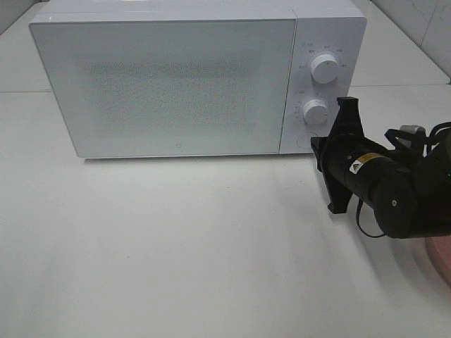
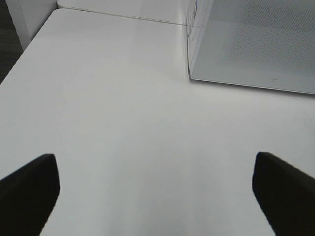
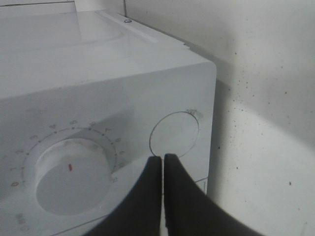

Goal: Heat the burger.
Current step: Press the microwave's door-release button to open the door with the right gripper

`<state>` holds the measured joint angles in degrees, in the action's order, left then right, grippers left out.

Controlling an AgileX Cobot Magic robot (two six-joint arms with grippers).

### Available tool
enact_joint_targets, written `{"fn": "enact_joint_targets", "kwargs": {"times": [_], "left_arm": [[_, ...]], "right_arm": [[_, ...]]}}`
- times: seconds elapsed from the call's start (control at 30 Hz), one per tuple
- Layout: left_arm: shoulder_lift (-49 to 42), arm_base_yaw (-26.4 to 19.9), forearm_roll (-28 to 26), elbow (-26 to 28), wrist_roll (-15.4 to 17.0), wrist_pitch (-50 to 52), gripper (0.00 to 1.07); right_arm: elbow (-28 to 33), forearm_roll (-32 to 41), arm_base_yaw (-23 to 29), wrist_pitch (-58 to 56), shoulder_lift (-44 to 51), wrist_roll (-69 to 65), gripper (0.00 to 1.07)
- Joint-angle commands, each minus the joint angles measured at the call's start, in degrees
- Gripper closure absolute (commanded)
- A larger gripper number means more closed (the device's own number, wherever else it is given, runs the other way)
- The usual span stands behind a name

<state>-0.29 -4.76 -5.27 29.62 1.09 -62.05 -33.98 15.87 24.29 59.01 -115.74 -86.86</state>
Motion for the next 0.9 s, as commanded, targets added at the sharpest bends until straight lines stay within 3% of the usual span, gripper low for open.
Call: {"fn": "enact_joint_targets", "kwargs": {"times": [0.03, 0.9], "left_arm": [[-1.0, 0.1, -0.3, 0.0, 0.2, 0.9, 0.04], [-1.0, 0.1, -0.3, 0.0, 0.2, 0.9, 0.04]], "right_arm": [[-1.0, -1.0, -0.5, 0.3, -0.5, -0.1, 1.07], [-6.5, -1.8, -2.2, 0.6, -6.4, -0.3, 1.07]]}}
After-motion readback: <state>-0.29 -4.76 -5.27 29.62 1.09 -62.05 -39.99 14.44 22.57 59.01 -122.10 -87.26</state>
